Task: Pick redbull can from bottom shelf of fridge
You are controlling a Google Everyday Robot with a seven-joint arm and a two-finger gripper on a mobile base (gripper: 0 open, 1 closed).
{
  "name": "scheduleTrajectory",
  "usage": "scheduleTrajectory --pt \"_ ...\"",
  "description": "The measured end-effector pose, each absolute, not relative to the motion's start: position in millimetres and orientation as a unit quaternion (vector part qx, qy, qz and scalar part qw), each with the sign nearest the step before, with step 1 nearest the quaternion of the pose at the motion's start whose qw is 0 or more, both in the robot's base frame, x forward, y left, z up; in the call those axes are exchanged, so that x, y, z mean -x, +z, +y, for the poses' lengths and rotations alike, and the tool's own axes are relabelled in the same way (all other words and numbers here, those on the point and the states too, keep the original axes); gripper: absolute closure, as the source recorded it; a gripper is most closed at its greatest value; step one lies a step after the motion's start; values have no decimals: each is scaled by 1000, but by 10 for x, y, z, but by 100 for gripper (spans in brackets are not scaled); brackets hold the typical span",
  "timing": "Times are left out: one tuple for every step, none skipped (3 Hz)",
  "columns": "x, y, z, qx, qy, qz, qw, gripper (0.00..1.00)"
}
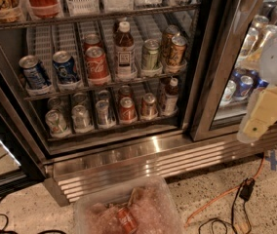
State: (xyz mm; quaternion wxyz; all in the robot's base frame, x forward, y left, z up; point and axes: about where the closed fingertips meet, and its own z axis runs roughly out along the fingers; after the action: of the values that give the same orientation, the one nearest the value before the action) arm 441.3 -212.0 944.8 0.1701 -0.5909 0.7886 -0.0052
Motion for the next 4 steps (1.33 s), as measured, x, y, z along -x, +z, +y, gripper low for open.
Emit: scheduleTrajectory --pt "-4413 9177 -2021 583 17 790 188 0" --pt "-4413 9177 -2018 583 17 790 188 0" --pt "-4488 8824 -1888 575 39 795 191 0" --pt "-4553 8289 -1654 556 72 803 203 0"
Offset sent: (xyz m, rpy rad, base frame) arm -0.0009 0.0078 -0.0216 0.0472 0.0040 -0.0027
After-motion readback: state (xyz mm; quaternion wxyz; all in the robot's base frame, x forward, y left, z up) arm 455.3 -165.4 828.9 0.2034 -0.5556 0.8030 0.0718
